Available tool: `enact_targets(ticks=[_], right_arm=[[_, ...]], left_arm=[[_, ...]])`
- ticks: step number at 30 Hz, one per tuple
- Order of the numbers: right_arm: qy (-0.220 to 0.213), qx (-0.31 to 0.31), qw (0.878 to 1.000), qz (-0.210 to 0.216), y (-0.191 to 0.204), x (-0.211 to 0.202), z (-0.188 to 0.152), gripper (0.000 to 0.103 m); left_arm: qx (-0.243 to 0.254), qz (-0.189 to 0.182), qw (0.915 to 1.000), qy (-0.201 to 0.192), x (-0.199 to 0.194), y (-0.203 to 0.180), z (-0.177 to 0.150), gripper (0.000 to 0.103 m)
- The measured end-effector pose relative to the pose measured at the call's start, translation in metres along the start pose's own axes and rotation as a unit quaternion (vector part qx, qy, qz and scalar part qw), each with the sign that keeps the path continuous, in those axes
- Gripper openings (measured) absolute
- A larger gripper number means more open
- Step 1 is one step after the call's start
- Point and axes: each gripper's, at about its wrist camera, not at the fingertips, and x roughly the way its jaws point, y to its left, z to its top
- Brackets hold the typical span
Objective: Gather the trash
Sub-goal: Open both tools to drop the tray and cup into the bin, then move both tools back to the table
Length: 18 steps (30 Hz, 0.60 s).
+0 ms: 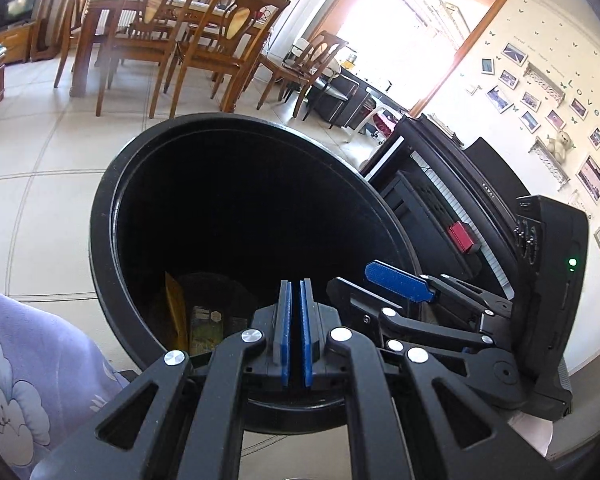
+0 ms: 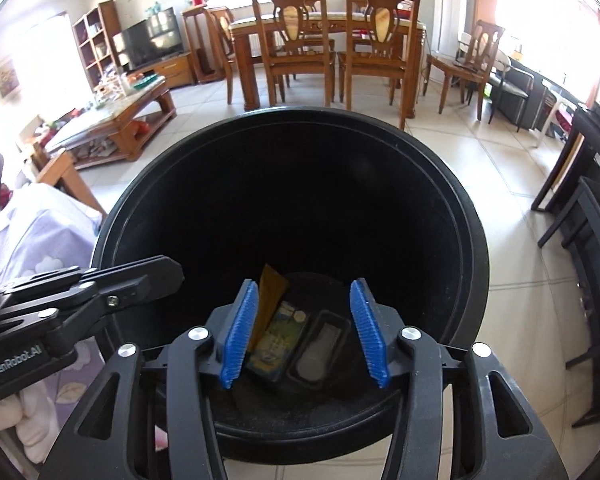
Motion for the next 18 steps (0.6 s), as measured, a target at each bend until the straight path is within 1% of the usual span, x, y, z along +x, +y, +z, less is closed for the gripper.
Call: enact_targets(ticks=[1, 4, 5, 7, 8, 9, 10, 11, 12, 14, 15, 16, 17, 18], right_arm=[[-0.005, 0.002, 1.0, -0.003, 0.0, -0.002, -0.001, 0.061], [-0.033, 0.007, 0.999, -0.003, -0.001, -0.01, -0.003, 0.074], [-0.05, 0.008, 0.999, 0.004, -0.001, -0.014, -0.003, 0.076], [-0.093, 0.009, 0.995, 0.027, 0.002, -0.026, -0.005, 0.087], [-0.117, 0.007, 0.992, 0.043, 0.003, -0.033, -0.007, 0.089], [-0.142, 0.004, 0.988, 0.063, 0.008, -0.042, -0.009, 0.096], [-0.165, -0.001, 0.983, 0.085, 0.013, -0.051, -0.011, 0.098], [-0.182, -0.01, 0.978, 0.105, 0.018, -0.058, -0.013, 0.098], [-0.192, -0.021, 0.973, 0.124, 0.026, -0.064, -0.015, 0.098], [-0.204, -0.041, 0.965, 0.161, 0.046, -0.07, -0.02, 0.098], [-0.205, -0.051, 0.96, 0.184, 0.059, -0.071, -0.02, 0.098], [-0.204, -0.062, 0.954, 0.213, 0.073, -0.072, -0.024, 0.098], [-0.197, -0.073, 0.947, 0.241, 0.087, -0.071, -0.025, 0.098], [-0.184, -0.087, 0.941, 0.271, 0.104, -0.069, -0.029, 0.098]], left_arm=[[0.002, 0.001, 1.0, -0.003, -0.003, 0.0, 0.0, 0.007], [0.01, 0.009, 0.9997, -0.018, -0.018, -0.007, -0.003, 0.008], [0.012, 0.014, 0.9995, -0.026, -0.027, -0.009, -0.005, 0.008], [0.019, 0.03, 0.9984, -0.044, -0.047, -0.011, -0.011, 0.009], [0.022, 0.044, 0.9972, -0.055, -0.06, -0.012, -0.016, 0.019], [0.026, 0.062, 0.9953, -0.07, -0.075, -0.012, -0.022, 0.042], [0.027, 0.087, 0.9919, -0.088, -0.092, -0.011, -0.028, 0.057], [0.026, 0.111, 0.9872, -0.111, -0.11, -0.011, -0.035, 0.079], [0.025, 0.13, 0.982, -0.135, -0.13, -0.008, -0.042, 0.081], [0.019, 0.166, 0.9733, -0.157, -0.168, -0.001, -0.058, 0.081], [0.013, 0.19, 0.9675, -0.167, -0.189, 0.004, -0.068, 0.081], [0.006, 0.216, 0.9601, -0.178, -0.209, 0.009, -0.078, 0.082], [-0.003, 0.247, 0.9508, -0.187, -0.23, 0.015, -0.089, 0.082], [-0.013, 0.282, 0.9399, -0.193, -0.25, 0.023, -0.102, 0.084]])
